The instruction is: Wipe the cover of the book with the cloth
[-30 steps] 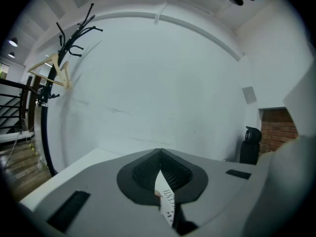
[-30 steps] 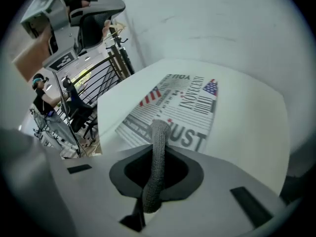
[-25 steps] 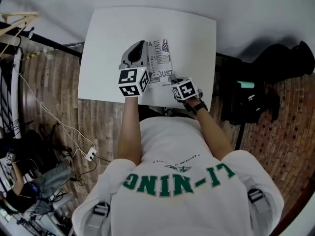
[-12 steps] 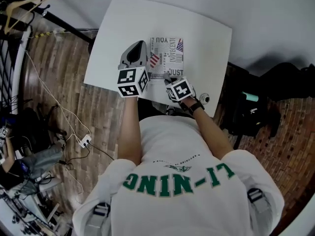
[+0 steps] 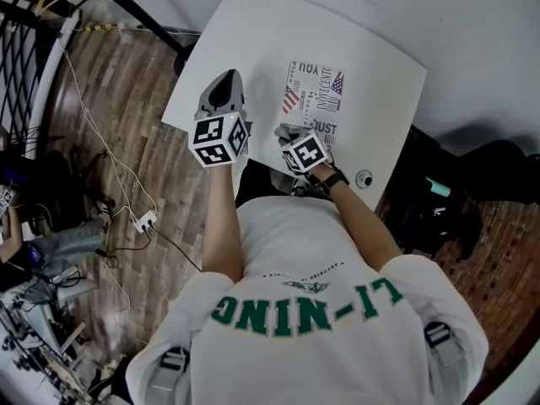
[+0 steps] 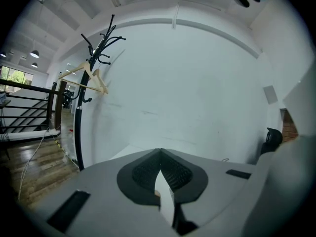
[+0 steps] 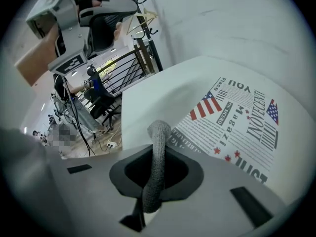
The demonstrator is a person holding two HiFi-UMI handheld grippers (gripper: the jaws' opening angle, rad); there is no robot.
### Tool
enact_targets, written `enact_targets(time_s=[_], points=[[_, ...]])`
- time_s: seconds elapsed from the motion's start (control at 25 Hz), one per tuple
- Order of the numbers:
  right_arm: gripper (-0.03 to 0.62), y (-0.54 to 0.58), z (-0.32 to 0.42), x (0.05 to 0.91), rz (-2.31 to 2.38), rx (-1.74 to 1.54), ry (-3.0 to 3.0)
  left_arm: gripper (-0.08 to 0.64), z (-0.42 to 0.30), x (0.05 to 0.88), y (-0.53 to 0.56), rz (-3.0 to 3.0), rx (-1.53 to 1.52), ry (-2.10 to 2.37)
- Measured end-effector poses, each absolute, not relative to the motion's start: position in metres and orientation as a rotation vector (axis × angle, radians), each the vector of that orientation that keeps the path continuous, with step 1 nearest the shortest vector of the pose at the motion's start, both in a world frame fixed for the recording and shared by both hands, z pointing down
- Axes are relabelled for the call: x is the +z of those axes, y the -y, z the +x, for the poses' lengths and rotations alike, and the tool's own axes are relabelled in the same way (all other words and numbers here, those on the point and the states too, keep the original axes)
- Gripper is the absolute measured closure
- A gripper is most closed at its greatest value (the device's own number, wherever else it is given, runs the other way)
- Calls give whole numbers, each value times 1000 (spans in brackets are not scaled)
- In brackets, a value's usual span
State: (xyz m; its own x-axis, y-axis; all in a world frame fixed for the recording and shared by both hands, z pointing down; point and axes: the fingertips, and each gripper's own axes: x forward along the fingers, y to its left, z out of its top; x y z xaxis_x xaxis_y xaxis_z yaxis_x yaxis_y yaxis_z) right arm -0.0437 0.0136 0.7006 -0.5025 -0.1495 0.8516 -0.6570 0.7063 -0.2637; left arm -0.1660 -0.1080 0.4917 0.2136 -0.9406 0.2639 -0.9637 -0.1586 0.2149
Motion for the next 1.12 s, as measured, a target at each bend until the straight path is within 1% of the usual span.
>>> enact_targets(time_s=[0.2,0.52,0.68,0.8,0.92,1.12], points=[[557,-9,-9,700,721,792,2004,554,-120,487,129,2266,106,1658],[557,-11,97,698,1041,960,1893,554,17,479,154,2509,143,1312],[557,-15,112,697,1079,978,1879,554,56,477,145,2570,173,1220],[557,-16,116,697,1083,976,1874,554,57,478,143,2572,186,1224],[557,-7,119,687,1138,981,1889,554,41,474,146,2551,186,1279],[557,50,109,633,1285,896,2029,554,2,464,158,2510,180,1398]])
